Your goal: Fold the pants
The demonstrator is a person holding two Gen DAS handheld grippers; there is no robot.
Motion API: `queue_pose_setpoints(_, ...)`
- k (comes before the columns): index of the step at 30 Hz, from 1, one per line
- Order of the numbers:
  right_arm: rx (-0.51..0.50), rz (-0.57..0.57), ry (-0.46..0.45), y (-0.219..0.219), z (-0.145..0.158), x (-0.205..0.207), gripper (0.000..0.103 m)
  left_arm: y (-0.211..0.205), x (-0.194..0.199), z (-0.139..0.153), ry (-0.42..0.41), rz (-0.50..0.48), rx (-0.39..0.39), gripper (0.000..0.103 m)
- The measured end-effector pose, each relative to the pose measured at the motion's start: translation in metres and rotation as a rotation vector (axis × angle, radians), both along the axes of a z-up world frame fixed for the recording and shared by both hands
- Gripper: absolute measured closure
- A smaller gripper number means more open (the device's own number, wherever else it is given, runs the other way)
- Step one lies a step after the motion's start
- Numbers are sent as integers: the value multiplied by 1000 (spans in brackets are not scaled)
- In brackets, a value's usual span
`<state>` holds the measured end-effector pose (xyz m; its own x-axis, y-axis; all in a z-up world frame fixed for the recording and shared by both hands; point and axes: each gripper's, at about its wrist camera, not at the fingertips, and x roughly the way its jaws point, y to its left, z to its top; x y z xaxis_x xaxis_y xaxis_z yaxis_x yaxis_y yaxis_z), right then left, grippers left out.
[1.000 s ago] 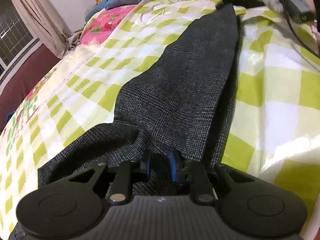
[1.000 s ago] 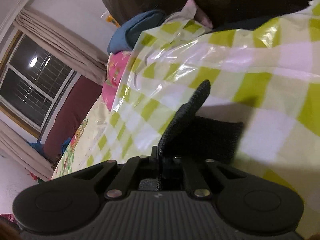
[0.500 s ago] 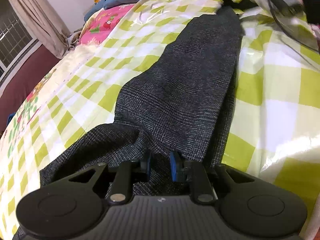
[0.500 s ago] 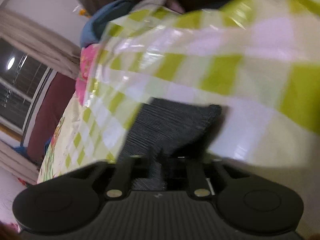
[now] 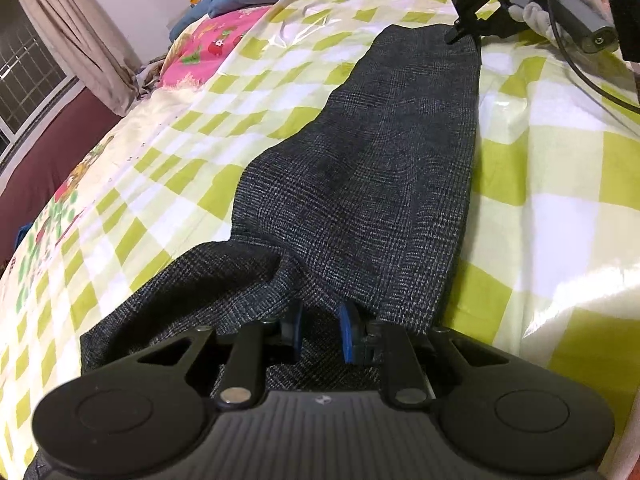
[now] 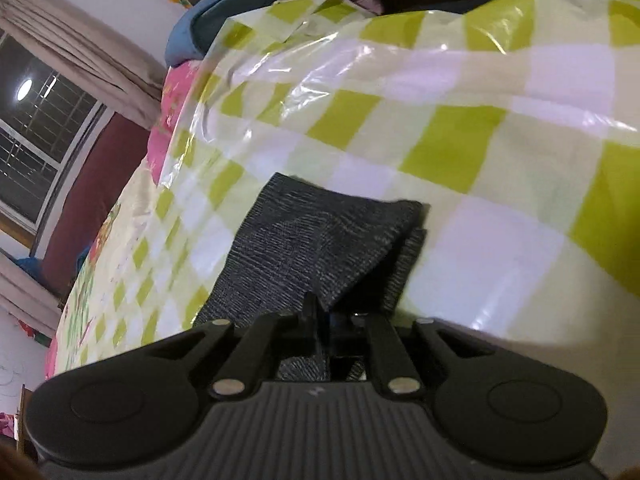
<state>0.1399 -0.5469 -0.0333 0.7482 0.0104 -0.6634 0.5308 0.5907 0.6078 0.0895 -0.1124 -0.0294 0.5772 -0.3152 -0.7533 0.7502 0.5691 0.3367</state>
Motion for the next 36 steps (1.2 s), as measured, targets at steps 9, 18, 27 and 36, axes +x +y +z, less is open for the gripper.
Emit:
queue_pose_setpoints(9,48,-70,-27,-8,-1,-39,69,0,-1,-1,-5,-3,-1,69)
queue_pose_setpoints(18,128,-72,-82,-8,-10,-9,48,-2,-2,0,-3,5,-3,69)
queue_pose_setpoints(27,138,-158,-128,-8,-25,5,88,-2,1,0,6,11,-17,69)
queue_pose_setpoints(36,146,-278,-260,-48,3,-43,96,-31,-1,10,4,-25,-42,69)
